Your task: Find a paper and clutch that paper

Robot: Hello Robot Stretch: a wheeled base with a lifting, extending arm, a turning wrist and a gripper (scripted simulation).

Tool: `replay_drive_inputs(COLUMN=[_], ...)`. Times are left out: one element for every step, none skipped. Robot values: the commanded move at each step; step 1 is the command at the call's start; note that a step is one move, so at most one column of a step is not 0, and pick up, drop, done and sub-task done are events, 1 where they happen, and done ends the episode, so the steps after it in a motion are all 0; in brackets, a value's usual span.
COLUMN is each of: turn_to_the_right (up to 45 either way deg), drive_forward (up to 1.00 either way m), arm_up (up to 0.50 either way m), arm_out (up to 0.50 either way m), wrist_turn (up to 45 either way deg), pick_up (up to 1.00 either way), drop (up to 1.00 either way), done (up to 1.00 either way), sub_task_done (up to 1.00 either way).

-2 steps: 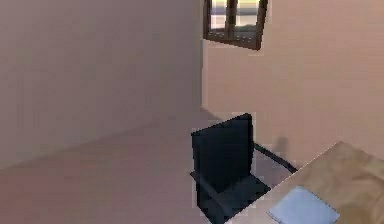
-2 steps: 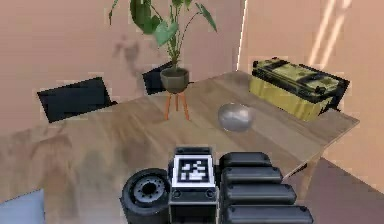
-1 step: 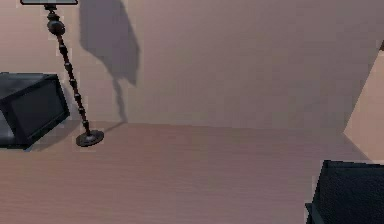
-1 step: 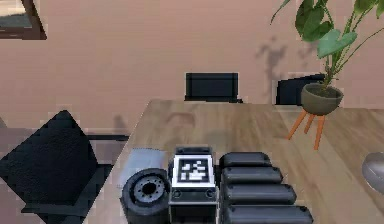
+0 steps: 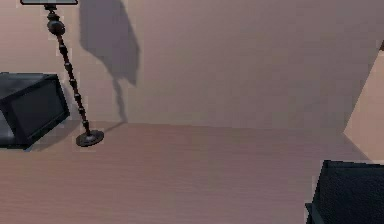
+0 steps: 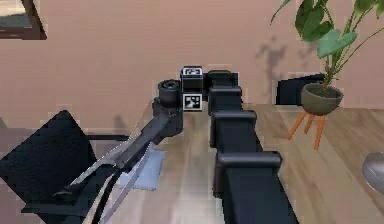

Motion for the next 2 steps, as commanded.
replay_drive_inputs(turn_to_the_right=[0.0, 0.0], drive_forward=[0.00, 0.00], arm_up=[0.00, 0.00], arm_out=[0.00, 0.00], wrist_turn=[45.0, 45.0], pick_up=[0.00, 0.00], drop=[0.00, 0.00], done=[0.00, 0.00], sub_task_done=[0.00, 0.00])
